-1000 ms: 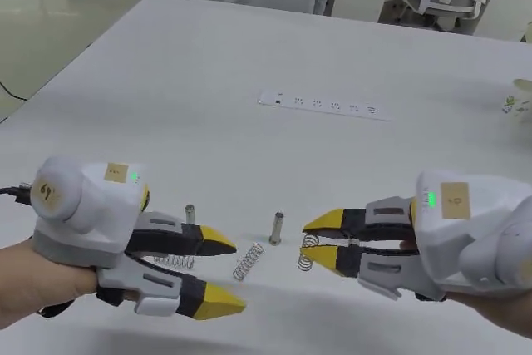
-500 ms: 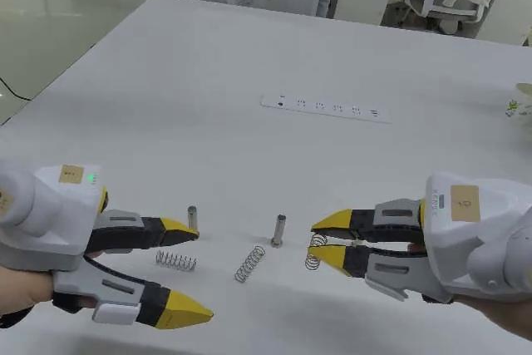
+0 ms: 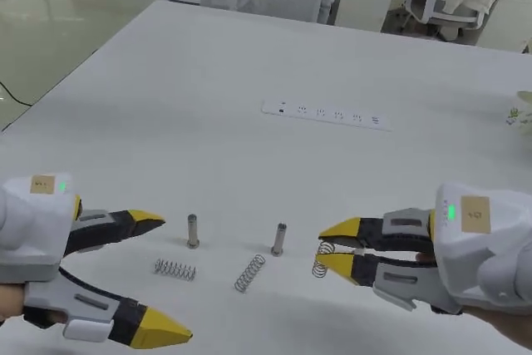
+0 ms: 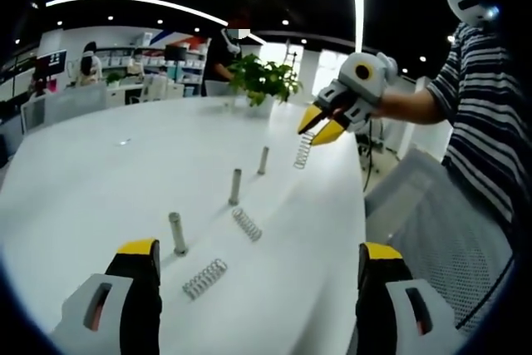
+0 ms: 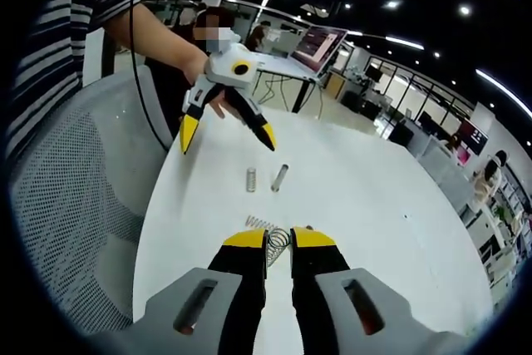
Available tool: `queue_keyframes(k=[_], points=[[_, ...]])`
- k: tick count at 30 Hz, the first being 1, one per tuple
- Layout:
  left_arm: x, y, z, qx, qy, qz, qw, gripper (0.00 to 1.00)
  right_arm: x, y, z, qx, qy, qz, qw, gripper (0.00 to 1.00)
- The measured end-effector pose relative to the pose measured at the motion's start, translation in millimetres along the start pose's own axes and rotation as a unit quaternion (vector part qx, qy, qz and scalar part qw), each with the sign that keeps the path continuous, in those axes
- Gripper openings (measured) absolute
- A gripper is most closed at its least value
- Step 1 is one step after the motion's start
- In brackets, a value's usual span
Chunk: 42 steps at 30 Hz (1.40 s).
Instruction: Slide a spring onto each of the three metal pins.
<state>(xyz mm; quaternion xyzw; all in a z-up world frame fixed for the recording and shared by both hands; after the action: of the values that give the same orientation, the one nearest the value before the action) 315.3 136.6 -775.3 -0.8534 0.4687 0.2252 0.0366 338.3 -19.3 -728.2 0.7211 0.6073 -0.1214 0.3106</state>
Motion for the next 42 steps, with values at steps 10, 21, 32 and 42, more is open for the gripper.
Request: queue_keyframes(k=[10, 21, 32, 42], points=[[-5.6, -5.3, -0.1, -0.008, 0.008, -0.015, 0.9998, 0.98, -5.9, 5.8, 8.0, 0.005, -0.008, 0.01, 0.9999, 0.07], [-7.4, -5.9, -1.0, -0.012, 0.013, -0.018, 0.9997, 0.98, -19.0, 25.6, 18.8, 0.012, -0.018, 0.036, 0.9991, 0.07], [-7.0, -5.1, -0.1, -0.014, 0.014, -0.022, 0.9996, 0.98, -32.5, 57.6, 39.1, 0.027, -0.036, 0.08, 0.9958, 0.07], [-8.0, -5.7, -1.1, -0.014, 0.015, -0.023, 0.9995, 0.98, -34.9, 72.1, 49.9, 0.041, -0.044, 0.103, 0.9928, 0.07]])
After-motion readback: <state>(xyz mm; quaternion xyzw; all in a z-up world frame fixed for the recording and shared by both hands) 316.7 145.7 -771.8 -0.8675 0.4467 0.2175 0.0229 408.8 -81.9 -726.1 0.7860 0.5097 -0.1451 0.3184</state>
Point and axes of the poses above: the centre of the closed fingertips' face, and the gripper's own axes: x roughly forward along the fingers, y roughly to its right, z roughly out of its underside, the point moved 2 cm from there along -x, roughly backward along the fingers, and after that the axes turned 3 degrees about -z, right-handed, at the moved point
